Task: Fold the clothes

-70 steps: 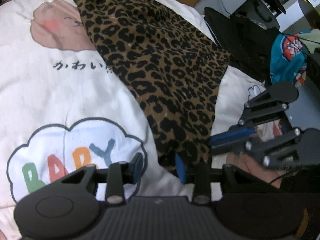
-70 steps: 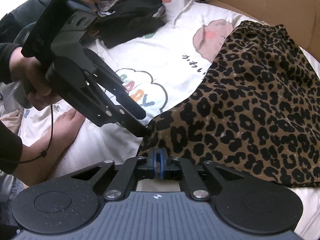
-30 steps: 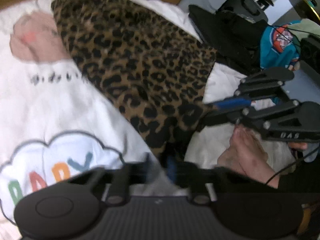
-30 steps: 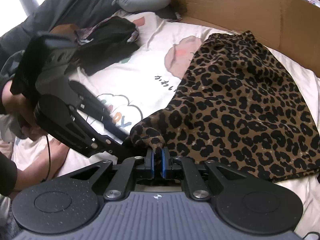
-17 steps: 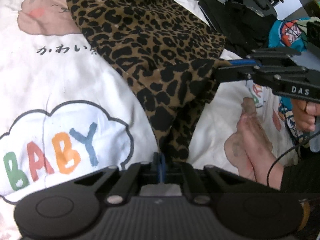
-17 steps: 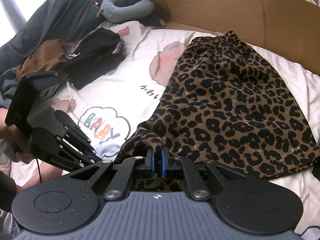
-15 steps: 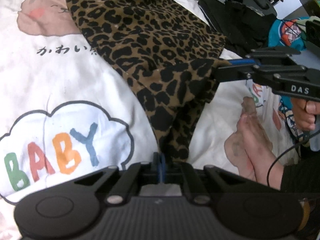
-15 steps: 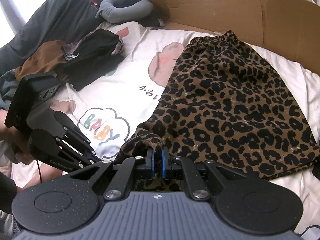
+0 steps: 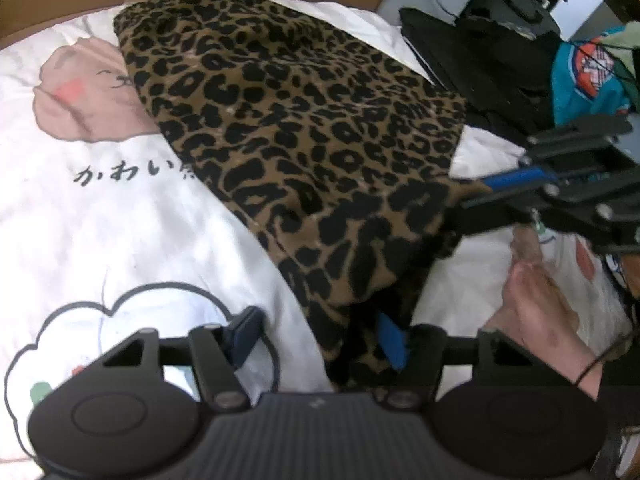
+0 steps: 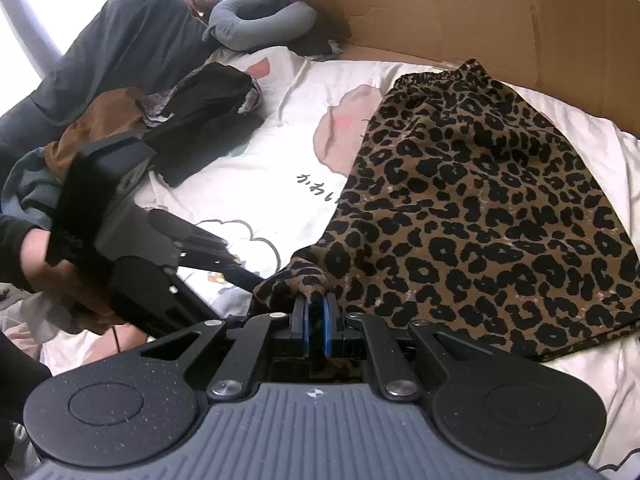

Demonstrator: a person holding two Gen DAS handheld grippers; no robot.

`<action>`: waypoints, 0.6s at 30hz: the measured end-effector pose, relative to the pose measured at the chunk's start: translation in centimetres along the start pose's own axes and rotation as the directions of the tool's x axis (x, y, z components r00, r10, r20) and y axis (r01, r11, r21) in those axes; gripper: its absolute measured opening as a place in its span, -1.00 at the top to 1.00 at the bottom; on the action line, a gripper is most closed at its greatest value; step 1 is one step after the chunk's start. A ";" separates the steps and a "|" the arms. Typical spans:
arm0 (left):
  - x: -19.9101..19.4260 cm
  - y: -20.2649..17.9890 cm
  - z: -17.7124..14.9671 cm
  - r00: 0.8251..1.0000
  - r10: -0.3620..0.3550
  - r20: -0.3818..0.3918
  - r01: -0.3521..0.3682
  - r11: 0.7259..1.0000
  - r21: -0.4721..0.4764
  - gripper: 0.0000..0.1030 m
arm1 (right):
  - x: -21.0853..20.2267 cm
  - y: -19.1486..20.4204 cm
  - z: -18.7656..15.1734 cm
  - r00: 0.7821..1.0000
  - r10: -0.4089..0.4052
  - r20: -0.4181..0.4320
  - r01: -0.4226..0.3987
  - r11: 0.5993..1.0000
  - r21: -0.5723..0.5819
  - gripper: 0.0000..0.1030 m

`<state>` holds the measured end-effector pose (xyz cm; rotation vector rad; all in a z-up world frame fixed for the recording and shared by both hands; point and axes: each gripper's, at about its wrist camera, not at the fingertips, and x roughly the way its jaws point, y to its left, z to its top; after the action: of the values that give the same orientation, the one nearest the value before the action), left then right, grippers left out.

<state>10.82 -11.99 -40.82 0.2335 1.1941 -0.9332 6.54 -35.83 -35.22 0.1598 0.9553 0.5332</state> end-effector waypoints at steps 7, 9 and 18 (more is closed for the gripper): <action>0.3 0.5 0.2 0.997 -0.016 0.070 0.018 1.000 -0.023 -0.08 | -0.3 0.2 -0.1 0.998 0.057 0.001 -0.057 0.998 0.002 0.90; 0.3 1.3 0.2 0.997 -0.022 0.075 0.027 0.998 -0.059 0.16 | -0.3 0.3 -0.2 0.997 0.072 -0.007 -0.072 0.997 0.004 0.90; -0.1 3.8 -1.5 0.995 -0.075 0.066 0.087 0.976 -0.201 0.83 | -1.7 -1.3 -0.1 0.985 0.165 0.052 -0.169 0.981 0.099 0.82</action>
<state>12.52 -8.71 -42.48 -0.0066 1.2428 -0.8750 6.15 -37.76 -34.50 0.3459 0.9323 0.6325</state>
